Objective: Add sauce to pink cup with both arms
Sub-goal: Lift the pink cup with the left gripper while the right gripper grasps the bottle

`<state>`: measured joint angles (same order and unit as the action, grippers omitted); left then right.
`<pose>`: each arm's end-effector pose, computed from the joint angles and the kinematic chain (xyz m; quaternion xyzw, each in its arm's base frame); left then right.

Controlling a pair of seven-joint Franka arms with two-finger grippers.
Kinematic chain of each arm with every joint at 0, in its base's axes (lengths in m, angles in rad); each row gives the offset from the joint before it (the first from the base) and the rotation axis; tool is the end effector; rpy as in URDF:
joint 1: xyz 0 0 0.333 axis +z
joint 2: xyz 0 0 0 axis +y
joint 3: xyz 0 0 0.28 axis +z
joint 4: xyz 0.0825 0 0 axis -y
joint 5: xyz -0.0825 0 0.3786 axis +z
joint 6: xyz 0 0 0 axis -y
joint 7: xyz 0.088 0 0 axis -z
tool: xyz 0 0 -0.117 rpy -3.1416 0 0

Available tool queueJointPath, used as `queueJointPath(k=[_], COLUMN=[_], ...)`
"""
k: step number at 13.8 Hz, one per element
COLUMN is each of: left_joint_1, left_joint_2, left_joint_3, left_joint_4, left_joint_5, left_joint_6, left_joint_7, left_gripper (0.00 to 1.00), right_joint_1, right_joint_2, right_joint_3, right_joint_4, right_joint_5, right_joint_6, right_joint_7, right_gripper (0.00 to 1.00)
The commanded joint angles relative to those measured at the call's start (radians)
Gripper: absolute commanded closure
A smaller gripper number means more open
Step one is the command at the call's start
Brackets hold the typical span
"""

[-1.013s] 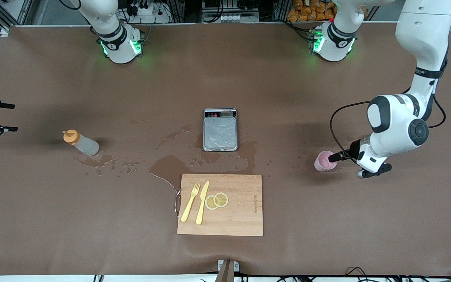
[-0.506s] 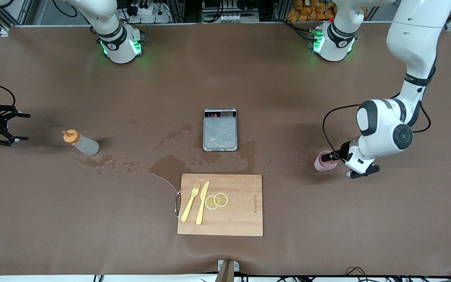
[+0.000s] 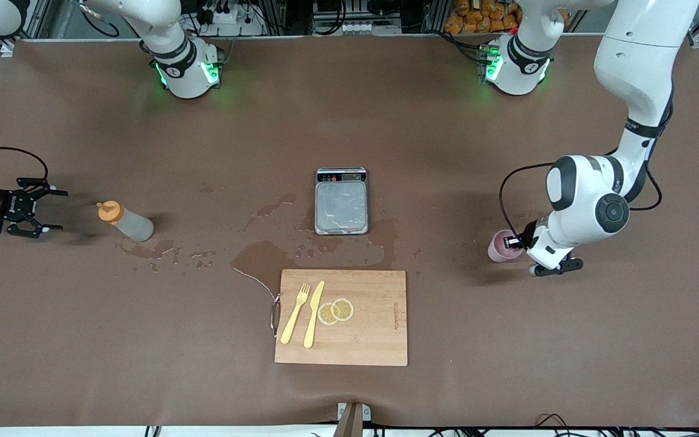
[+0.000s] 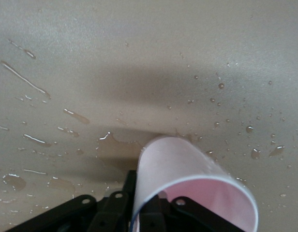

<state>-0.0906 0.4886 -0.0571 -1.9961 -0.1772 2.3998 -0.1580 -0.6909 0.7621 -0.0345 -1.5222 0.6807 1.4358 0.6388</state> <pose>0.5721 -0.0882 0.1687 0.9937 0.0756 -0.0528 0.0631 0.4896 -0.3244 0.1696 -0.6099 0.6185 0.3745 0.3244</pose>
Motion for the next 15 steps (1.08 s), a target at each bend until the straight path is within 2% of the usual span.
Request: queueJointPath(k=[1,3,8,13,15], left_joint_1=[-0.024,-0.027,-0.076,-0.164,-0.207], left_joint_2=[-0.024,-0.047,-0.067,-0.067,-0.065], left_joint_3=[0.003,-0.001,-0.006,-0.007,-0.013], left_joint_4=[0.008,0.029,0.143,0.250,0.270], left_joint_5=[0.047,0.048,0.048,0.047,0.041], left_joint_6=[-0.001,-0.008,-0.155,-0.283,-0.292], left_joint_7=[-0.012,-0.056,-0.231,-0.449,-0.544], left_gripper=[1.00,1.00,1.00,1.00,1.00], right_joint_1=[-0.010,-0.006,0.025,0.053,0.068], right_joint_2=[0.077,0.114,0.170,0.180,0.186], right_joint_3=[0.015,0.016,0.018,0.018,0.019], right_joint_4=[0.065,0.066,0.066,0.056,0.051], right_joint_5=[0.065,0.104,0.189,0.198,0.197], right_joint_6=[-0.014,-0.014,-0.018,-0.025,-0.040], right_joint_7=[0.024,0.018,-0.004,-0.027,-0.044], right_gripper=[0.00,0.00,0.00,0.00,0.00])
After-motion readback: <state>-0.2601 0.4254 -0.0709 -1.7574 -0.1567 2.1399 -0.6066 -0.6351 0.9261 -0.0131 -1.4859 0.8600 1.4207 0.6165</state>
